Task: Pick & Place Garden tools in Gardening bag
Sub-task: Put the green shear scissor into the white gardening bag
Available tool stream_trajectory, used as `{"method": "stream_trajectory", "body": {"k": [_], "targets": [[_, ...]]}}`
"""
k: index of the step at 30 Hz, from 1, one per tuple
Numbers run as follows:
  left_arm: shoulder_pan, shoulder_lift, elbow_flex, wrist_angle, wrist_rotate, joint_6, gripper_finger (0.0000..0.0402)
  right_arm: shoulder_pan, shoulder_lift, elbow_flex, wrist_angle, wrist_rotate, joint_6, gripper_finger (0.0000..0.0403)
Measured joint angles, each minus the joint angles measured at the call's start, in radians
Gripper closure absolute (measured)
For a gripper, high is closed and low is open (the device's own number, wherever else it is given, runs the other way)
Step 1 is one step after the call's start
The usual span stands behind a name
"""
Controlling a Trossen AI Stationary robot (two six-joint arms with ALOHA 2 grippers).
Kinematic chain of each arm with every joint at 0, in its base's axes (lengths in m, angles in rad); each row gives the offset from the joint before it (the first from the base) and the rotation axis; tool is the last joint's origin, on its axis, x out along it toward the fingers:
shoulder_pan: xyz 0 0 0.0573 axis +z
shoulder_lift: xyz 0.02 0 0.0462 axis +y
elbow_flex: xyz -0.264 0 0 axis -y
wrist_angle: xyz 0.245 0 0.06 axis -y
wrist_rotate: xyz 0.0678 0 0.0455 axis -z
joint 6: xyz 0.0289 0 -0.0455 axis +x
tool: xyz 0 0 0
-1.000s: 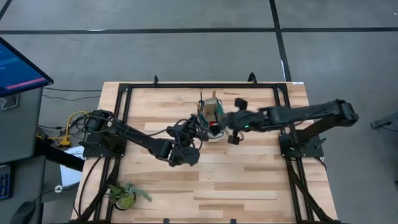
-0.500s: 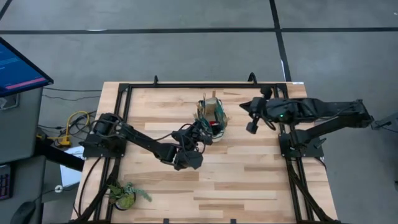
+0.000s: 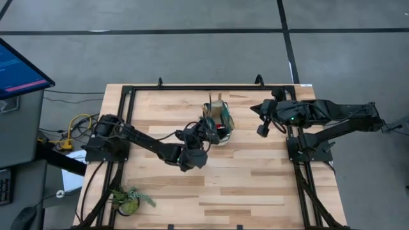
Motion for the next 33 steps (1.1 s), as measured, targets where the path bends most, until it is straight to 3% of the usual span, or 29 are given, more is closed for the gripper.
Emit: {"method": "stream_trajectory", "body": {"k": [18,27,33], "targets": [[0.014,0.062,0.000,0.016,0.024,-0.012,0.0385,0.000,0.000,0.000,-0.012,-0.001,-0.034,0.0403],[0.017,0.066,0.000,0.021,0.065,0.037,0.0356,0.000,0.000,0.000,-0.004,-0.009,-0.033,0.0403],[0.019,0.073,0.000,0.025,0.069,0.040,0.0370,0.001,0.006,0.000,0.001,-0.013,-0.029,0.0403]]}}
